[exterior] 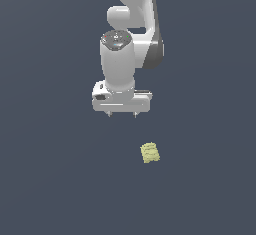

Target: Pick up the object and move it to a goal position.

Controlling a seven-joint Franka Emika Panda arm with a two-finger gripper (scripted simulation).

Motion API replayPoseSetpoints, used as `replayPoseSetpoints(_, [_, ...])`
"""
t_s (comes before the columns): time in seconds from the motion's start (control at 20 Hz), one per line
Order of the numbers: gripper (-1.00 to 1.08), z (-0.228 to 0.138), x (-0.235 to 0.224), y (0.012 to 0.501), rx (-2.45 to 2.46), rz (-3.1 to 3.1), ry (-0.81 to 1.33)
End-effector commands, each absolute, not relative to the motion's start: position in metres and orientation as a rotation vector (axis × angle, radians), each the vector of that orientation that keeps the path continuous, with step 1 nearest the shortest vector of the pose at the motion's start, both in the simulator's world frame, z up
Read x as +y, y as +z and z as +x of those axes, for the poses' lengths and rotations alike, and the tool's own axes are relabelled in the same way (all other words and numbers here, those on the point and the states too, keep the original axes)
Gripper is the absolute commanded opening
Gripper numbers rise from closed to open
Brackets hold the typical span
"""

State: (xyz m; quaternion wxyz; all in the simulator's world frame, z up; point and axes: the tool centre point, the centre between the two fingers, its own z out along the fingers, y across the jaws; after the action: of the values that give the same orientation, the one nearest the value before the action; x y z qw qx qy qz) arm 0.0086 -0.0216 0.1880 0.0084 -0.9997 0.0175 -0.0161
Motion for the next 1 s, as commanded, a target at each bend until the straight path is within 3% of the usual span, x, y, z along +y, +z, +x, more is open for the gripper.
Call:
replayPoseSetpoints(0.0, [1.0,0.009,-0.022,0.188,0.055,-3.124,-0.05])
replayPoseSetpoints(0.95, [1.0,0.013,-0.003,0.172,-0.02,-3.127,0.009])
